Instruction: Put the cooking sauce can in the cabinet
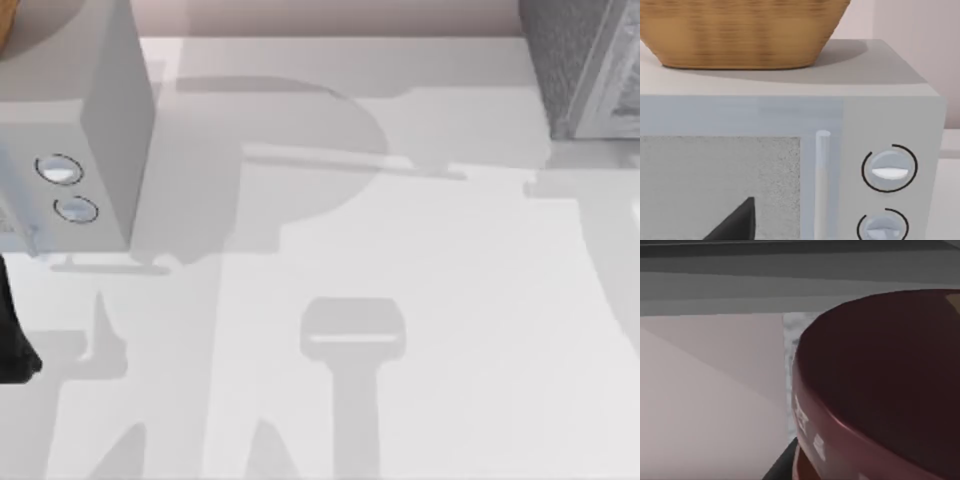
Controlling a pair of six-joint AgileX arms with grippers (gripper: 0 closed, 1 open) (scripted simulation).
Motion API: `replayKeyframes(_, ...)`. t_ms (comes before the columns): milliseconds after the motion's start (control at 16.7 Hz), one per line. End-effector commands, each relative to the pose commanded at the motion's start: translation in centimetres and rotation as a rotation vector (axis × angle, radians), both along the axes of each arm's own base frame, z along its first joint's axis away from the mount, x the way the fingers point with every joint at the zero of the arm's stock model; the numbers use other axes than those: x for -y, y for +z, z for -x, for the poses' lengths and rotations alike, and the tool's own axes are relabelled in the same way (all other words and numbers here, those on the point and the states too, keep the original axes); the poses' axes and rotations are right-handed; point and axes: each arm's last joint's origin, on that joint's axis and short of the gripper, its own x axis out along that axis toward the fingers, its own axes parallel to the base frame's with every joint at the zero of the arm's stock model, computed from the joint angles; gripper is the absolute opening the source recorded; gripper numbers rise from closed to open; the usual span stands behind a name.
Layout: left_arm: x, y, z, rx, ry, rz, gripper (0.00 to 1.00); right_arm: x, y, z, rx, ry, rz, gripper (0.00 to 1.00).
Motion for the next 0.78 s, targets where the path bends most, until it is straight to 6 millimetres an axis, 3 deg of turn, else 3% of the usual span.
replayKeyframes(180,0.0,0.0,0.0,0.000,0.000,0.000,1.00,-1.0,4.0,-2.7,0.011,0.007,0.008,0.00)
replayKeyframes(360,0.0,0.0,0.0,0.000,0.000,0.000,1.00,-1.9,6.4,-5.0,0.014,0.021,0.017,0.00)
replayKeyframes(540,0.0,0.0,0.0,0.000,0.000,0.000,1.00,-2.6,7.4,-6.4,0.008,0.032,0.024,0.00)
replayKeyframes(780,0.0,0.0,0.0,0.000,0.000,0.000,1.00,-2.7,7.5,-6.6,0.007,0.035,0.025,0.00)
